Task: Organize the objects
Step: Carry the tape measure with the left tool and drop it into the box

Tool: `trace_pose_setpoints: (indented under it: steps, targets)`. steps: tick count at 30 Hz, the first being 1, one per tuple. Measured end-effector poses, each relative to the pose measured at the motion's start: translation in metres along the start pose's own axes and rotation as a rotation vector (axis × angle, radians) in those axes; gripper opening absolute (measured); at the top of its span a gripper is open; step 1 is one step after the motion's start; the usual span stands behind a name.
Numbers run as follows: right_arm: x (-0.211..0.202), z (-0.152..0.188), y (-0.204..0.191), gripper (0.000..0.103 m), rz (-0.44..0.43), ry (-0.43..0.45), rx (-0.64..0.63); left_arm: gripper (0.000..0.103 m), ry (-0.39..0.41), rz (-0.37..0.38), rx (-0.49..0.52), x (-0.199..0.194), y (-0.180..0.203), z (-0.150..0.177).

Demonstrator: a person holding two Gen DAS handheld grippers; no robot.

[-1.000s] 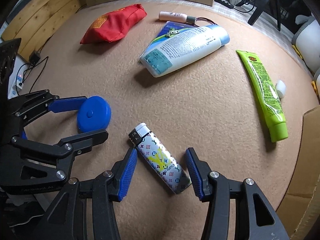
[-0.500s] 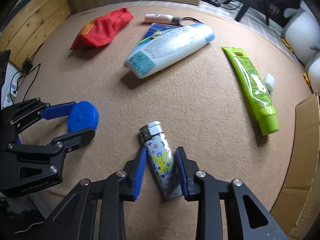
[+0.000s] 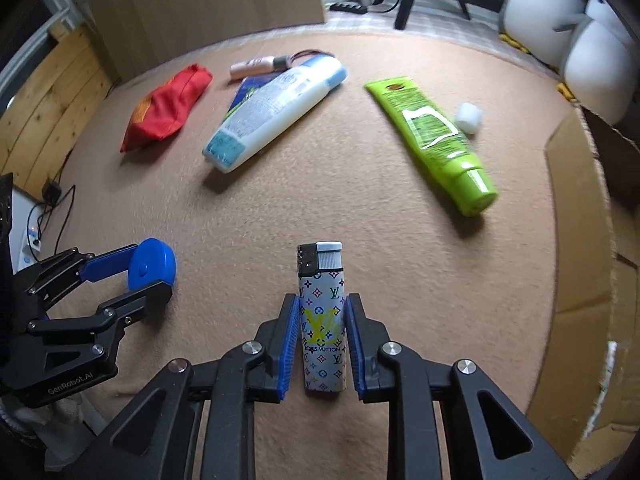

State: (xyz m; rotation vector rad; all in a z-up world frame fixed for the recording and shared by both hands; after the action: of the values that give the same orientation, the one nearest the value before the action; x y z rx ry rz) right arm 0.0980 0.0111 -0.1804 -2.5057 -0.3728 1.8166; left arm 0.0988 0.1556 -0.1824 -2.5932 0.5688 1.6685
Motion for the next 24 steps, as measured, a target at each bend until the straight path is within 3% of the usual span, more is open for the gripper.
trace_pose_setpoints:
  steps: [12,14,15,19,24]
  targets:
    - [-0.065,-0.006,0.05,0.013,0.002,0.125,0.09,0.054,0.073,0.048,0.102,-0.01,0.072,-0.041]
    - [-0.056,-0.011,0.058,0.008,-0.019,0.115,0.124,0.054,0.067,0.056,0.093,-0.001,0.08,-0.047]
    - [-0.049,-0.014,0.059,0.0,-0.028,0.106,0.119,0.054,0.062,0.065,0.081,0.003,0.083,-0.05]
    - [-0.036,-0.008,0.062,0.0,-0.072,0.065,0.135,0.054,0.062,0.049,0.103,0.008,0.092,-0.052]
    - [-0.034,-0.009,0.066,0.0,-0.041,0.041,0.063,0.054,0.064,0.049,0.094,0.007,0.09,-0.049]
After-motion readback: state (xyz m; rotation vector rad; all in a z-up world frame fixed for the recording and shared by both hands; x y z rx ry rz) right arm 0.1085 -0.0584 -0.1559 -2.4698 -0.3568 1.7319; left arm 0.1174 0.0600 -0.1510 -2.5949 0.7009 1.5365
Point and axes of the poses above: each gripper's, at about its wrist camera, not at the fingertips, and x roughly the way its jaws point, y to its right, z to its underside, the point moved 9 cm from there along x, roughly the way its jaws point, and after that the axes turned 1 degree about z, right-handed, at the moved point
